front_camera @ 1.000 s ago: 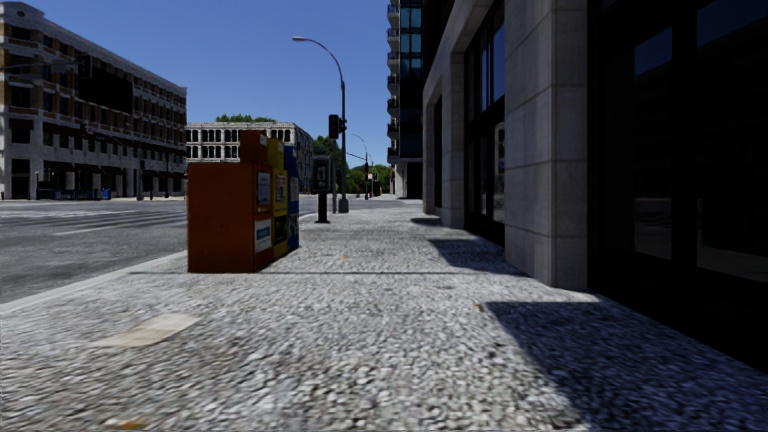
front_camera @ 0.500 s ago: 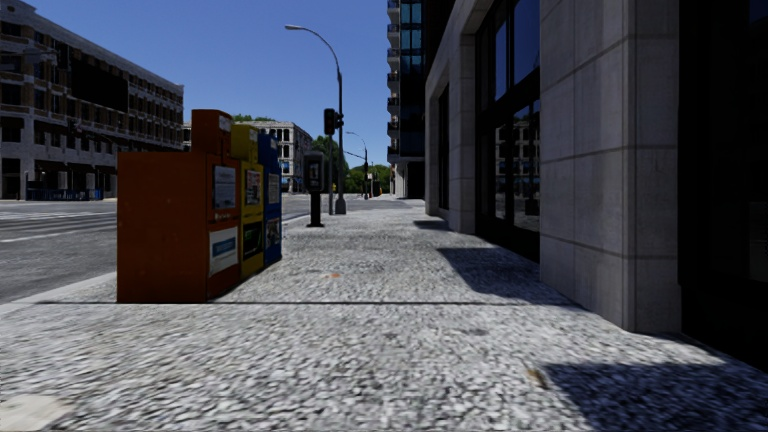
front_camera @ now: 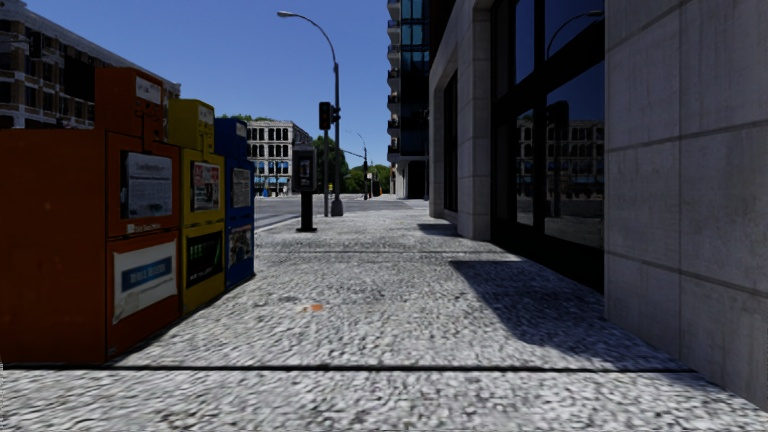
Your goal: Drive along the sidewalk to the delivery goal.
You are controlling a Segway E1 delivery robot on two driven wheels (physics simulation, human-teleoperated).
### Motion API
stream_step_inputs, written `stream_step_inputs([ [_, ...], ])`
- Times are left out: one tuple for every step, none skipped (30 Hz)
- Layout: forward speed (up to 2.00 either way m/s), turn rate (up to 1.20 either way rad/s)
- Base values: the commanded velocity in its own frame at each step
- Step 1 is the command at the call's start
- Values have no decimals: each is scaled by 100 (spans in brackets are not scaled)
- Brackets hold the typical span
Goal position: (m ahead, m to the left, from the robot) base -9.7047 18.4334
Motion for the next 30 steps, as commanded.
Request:
stream_step_inputs([
  [200,0],
  [200,0],
  [200,0],
  [200,0],
  [200,0],
  [200,0],
  [200,0],
  [200,0],
  [200,0],
  [200,0],
  [200,0],
  [200,0],
  [200,0],
  [200,0],
  [200,0],
  [200,0],
  [200,0],
  [200,0],
  [200,0],
  [200,0],
  [200,0],
  [200,0],
  [200,0],
  [200,0],
  [200,0],
  [200,0],
  [200,0],
  [200,0],
  [200,0],
  [200,0],
])
